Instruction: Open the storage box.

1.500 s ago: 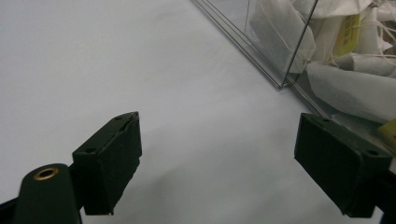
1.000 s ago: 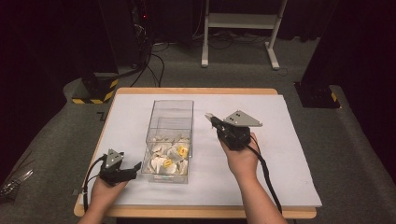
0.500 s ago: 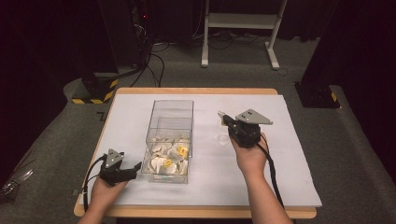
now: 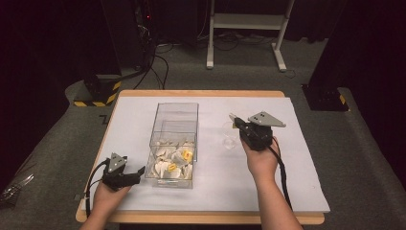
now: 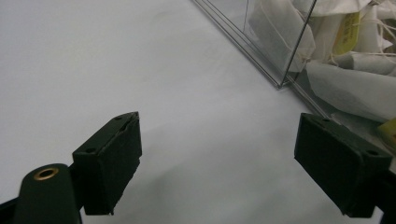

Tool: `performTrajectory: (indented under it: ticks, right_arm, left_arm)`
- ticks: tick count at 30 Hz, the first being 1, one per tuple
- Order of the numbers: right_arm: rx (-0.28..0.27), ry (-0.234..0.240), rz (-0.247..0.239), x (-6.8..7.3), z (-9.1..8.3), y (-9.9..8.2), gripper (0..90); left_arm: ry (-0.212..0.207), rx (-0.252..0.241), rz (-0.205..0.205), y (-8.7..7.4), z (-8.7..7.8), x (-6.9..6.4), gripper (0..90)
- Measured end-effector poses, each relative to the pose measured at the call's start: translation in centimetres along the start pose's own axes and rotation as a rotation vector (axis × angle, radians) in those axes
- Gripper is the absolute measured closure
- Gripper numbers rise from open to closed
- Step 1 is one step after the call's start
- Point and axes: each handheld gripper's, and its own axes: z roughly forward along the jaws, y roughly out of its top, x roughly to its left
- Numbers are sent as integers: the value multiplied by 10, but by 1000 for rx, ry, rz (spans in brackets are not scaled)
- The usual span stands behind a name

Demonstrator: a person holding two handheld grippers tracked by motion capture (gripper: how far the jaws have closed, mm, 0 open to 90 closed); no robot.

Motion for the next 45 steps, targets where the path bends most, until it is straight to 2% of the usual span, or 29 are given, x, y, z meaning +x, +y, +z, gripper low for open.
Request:
performTrajectory:
  ticks: [34,45]
  right_arm:
    - [129,-8,44,-7,33,-37,887]
    - [147,-15,50,-10,39,-38,874]
  left_arm:
    - [-6,1,-2,0,0,0,153]
    - [-6,-4,-11,0,-1,0,153]
